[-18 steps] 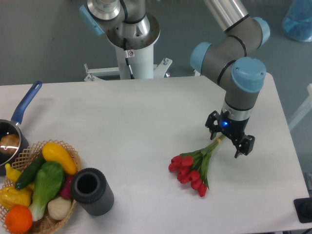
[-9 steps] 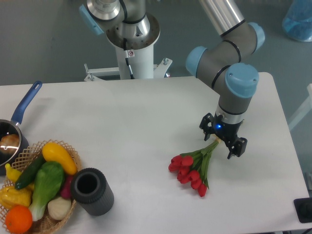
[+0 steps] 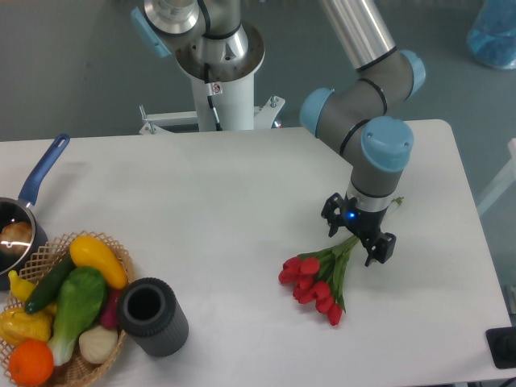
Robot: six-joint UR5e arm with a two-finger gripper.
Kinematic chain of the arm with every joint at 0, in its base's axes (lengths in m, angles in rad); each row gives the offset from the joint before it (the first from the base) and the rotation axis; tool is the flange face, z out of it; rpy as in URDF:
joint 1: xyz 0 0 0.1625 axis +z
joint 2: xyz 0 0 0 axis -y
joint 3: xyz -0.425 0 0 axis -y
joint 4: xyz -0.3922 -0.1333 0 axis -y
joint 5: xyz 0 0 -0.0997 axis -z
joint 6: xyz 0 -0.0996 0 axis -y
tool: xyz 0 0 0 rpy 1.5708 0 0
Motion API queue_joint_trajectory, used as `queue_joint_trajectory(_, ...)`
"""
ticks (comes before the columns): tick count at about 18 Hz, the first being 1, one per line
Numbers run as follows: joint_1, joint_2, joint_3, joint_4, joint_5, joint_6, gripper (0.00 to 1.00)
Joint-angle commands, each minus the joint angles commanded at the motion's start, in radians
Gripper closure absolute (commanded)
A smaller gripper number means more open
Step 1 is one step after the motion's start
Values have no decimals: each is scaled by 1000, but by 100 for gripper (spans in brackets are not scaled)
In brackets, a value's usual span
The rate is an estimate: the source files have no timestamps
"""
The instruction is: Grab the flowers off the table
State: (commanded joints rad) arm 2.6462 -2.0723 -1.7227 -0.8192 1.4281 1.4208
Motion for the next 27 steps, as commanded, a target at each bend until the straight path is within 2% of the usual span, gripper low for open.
queue_joint_trajectory(5, -54, -48, 14, 18, 12, -123, 0)
queue_joint_trajectory(8, -55, -48, 20, 21, 23, -128, 0)
queue_joint_trajectory(9, -54, -48, 23, 23, 23, -125, 8)
queue_joint_trajectory(10, -54, -46, 25, 20, 23, -131, 55)
queue_joint_trajectory(11, -52, -42, 25, 18, 23, -134, 88)
queue_joint_trajectory(12, -49, -37, 26, 18, 23, -134, 100)
queue_joint_trajectory(15, -28, -25, 28, 17, 15, -138, 100)
queue_joint_trajectory(17, -28, 4, 29, 17, 18, -172, 100)
queue_joint_trajectory(22, -22, 11, 37, 17, 23, -191, 100)
queue_joint_trajectory(25, -3, 14, 72, 15, 23, -195, 100)
queue_joint_trajectory(27, 0, 11, 121, 6, 29, -191, 100)
